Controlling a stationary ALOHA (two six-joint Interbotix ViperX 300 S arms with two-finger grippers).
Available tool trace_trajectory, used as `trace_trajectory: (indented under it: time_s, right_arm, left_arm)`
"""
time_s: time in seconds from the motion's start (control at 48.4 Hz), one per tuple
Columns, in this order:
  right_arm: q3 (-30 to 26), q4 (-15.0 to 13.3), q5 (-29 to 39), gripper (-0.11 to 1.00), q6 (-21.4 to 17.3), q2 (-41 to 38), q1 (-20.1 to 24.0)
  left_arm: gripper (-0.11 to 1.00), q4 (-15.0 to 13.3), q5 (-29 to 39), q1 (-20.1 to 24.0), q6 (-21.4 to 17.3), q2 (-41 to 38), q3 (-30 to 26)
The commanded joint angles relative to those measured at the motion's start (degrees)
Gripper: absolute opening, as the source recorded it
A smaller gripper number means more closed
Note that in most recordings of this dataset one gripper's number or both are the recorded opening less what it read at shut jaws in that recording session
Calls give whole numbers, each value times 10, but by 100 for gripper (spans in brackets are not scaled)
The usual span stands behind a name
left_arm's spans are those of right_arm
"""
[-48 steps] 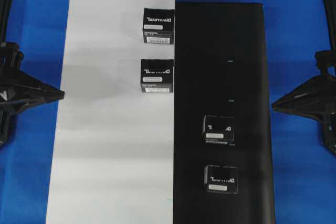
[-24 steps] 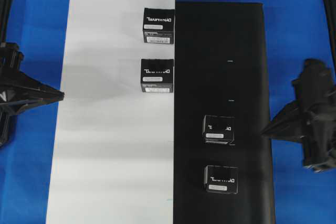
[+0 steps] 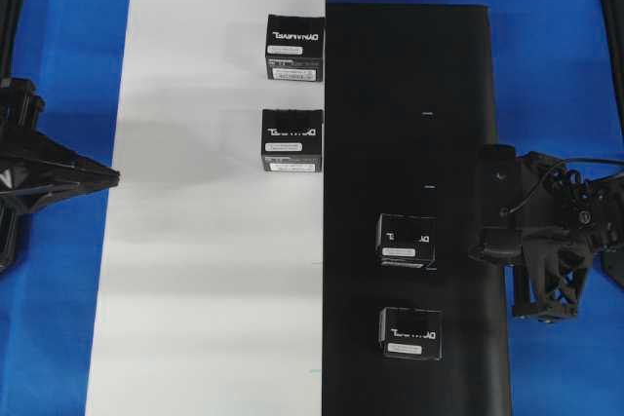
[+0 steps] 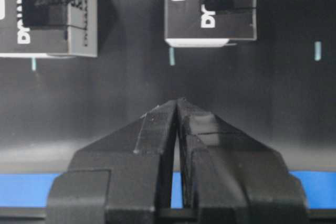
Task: Place the box from the black base onto the white base.
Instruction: 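Move the right gripper over the upper box on the black base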
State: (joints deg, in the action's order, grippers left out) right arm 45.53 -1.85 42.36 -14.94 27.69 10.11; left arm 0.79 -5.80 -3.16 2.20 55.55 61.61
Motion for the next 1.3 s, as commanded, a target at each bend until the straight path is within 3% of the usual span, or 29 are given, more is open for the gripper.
trace_trajectory:
  time_s: [0.0, 0.124, 0.331, 0.434, 0.909, 1.281]
  right_arm:
    - [-7, -4, -5, 10, 3, -4, -15]
    - [-6, -4, -7, 23, 7, -5, -23]
    - [4, -3, -49, 81, 4, -11, -18]
    - [11, -4, -76, 98, 8, -22, -28]
    - [16, -5, -102, 100, 10, -87, -43]
    - [11, -5, -163, 100, 11, -133, -47]
  left_arm:
    - [-3, 2, -3, 0, 1, -5, -16]
    - [-3, 2, -3, 0, 1, -6, -16]
    - [-3, 1, -3, 0, 1, -8, -16]
    - [-3, 1, -2, 0, 1, -9, -16]
    - [-3, 2, 0, 0, 25, -12, -15]
    - [-3, 2, 0, 0, 30, -15, -15]
